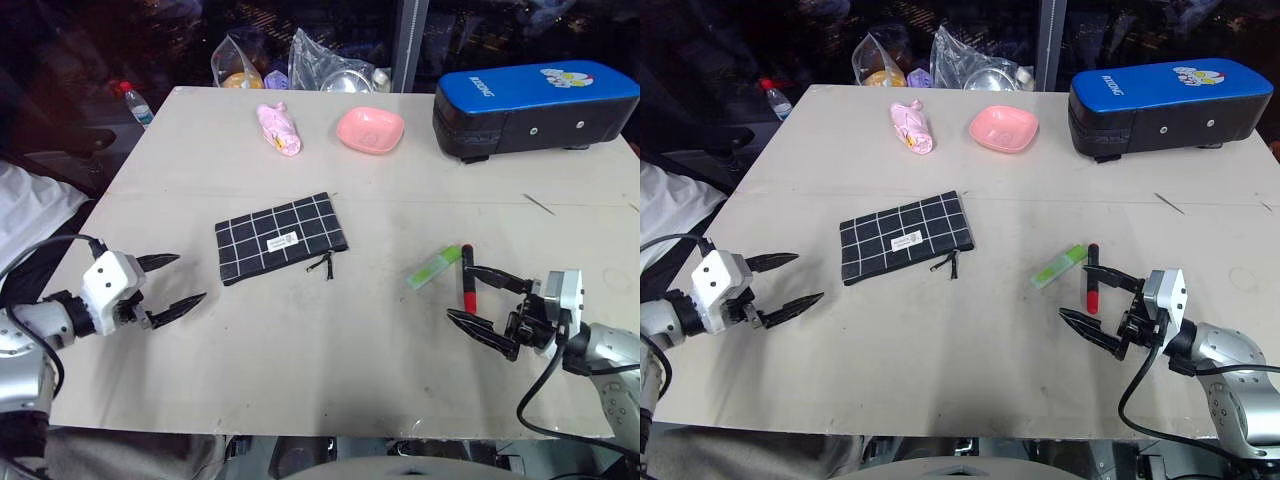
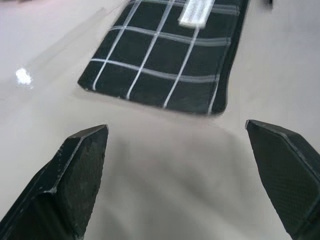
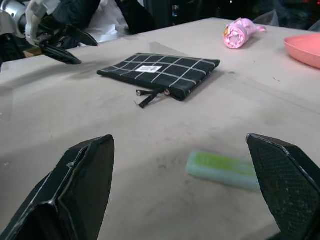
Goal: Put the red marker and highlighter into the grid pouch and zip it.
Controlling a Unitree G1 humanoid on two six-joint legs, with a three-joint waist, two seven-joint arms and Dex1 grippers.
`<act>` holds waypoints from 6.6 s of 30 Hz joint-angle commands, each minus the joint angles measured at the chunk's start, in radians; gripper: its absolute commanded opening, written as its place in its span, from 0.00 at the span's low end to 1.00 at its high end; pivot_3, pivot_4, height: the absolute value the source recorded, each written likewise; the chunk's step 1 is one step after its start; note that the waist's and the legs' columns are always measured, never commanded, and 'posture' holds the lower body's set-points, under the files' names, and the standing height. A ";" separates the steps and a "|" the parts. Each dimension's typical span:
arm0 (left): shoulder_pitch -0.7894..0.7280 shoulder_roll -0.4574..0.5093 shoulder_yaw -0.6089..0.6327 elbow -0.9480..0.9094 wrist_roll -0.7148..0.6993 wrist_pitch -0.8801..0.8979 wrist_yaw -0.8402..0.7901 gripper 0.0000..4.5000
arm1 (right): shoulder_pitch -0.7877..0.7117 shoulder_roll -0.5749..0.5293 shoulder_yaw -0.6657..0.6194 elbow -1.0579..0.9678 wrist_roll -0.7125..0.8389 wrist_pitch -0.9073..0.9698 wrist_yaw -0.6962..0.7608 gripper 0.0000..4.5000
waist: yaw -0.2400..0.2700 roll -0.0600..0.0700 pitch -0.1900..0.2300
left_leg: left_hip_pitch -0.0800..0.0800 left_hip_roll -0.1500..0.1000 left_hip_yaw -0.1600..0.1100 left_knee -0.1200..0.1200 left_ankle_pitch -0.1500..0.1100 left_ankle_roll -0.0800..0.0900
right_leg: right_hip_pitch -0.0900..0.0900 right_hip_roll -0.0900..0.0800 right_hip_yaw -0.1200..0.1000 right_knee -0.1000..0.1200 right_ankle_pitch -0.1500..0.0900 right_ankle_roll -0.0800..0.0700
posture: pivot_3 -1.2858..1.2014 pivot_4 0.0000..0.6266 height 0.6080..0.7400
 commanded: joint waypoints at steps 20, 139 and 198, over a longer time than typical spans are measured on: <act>-0.327 0.088 -0.294 0.442 0.499 -0.819 0.406 1.00 | 0.011 0.002 -0.027 -0.022 -0.010 -0.015 -0.015 0.95 | -0.002 -0.001 0.000 | -0.001 0.000 0.005 0.002 0.000 0.001 | -0.003 0.009 -0.001 0.006 0.003 0.006 | 0.52 0.24 1.00; -0.347 -0.484 -0.494 -0.222 0.240 -0.119 0.525 0.01 | -0.561 0.211 0.156 0.033 -0.384 0.403 -0.679 1.00 | -0.001 0.000 -0.002 | -0.002 0.000 0.010 0.008 0.005 -0.005 | -0.007 0.014 0.006 0.013 0.005 0.009 | 0.52 0.24 1.00; -0.271 -0.467 -0.468 -0.251 0.248 -0.142 0.503 0.00 | -0.564 0.209 0.200 0.139 -0.412 0.382 -0.567 0.59 | -0.021 0.000 -0.002 | -0.002 0.001 0.010 0.006 0.005 -0.005 | -0.008 0.013 0.007 0.013 0.005 0.009 | 0.52 0.24 1.00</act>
